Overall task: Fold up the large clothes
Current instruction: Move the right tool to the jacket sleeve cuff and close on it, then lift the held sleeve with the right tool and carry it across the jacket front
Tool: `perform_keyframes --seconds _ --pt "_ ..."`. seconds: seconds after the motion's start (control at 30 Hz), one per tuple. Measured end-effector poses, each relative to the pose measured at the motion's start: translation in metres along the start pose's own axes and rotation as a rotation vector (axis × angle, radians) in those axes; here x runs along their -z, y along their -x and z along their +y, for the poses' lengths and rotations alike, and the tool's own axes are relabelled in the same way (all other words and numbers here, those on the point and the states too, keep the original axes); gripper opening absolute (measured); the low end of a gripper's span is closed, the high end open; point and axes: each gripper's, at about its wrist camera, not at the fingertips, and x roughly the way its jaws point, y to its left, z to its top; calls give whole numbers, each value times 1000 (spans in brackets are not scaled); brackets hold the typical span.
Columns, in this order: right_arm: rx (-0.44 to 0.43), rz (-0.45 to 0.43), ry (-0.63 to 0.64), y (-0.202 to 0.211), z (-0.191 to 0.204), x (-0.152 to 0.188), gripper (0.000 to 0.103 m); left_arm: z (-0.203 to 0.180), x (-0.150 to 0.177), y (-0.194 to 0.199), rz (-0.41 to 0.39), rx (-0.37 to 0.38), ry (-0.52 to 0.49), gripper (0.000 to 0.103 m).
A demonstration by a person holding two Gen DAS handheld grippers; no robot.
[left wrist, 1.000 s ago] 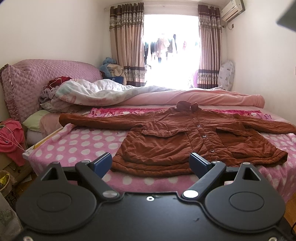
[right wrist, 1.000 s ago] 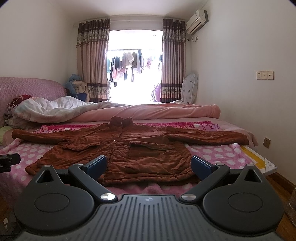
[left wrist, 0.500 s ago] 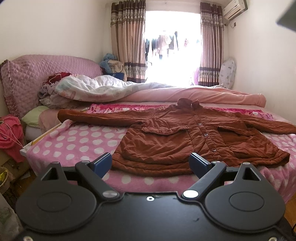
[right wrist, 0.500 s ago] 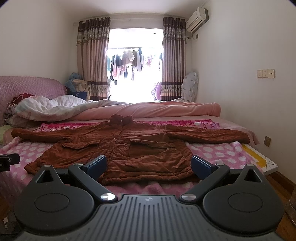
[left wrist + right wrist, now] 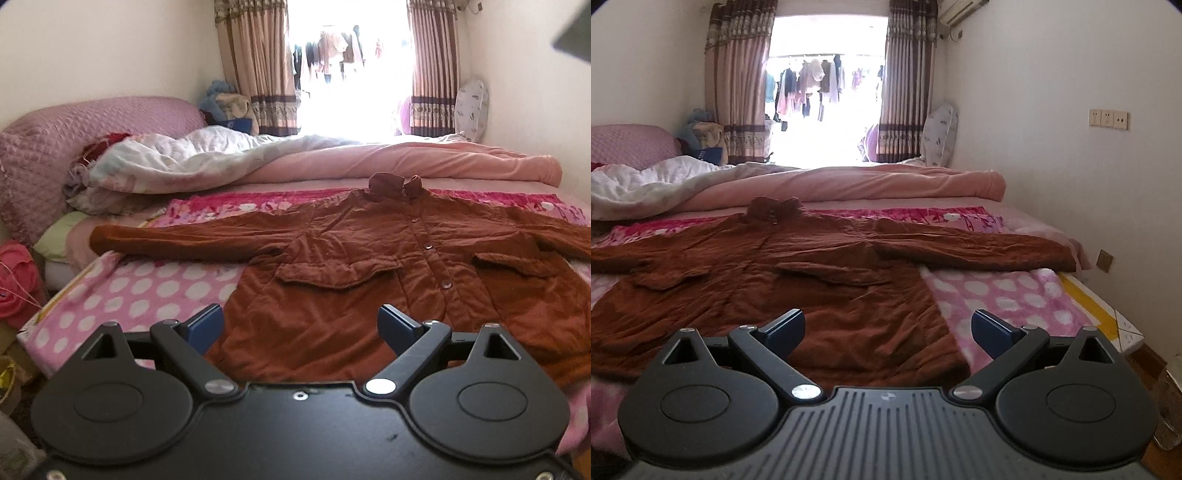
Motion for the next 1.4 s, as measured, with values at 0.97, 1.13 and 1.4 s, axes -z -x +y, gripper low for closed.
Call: perform_keyframes --seconds 0.97,1.13,1.4 --pt "248 93 -812 -280 -309 -26 76 -26 -109 -237 264 -83 67 93" --pt "249 102 -845 -305 -318 -26 48 -20 -111 -252 297 -91 84 93" --pt "301 36 -690 -301 -298 -58 7 -11 -109 -267 336 -121 84 93"
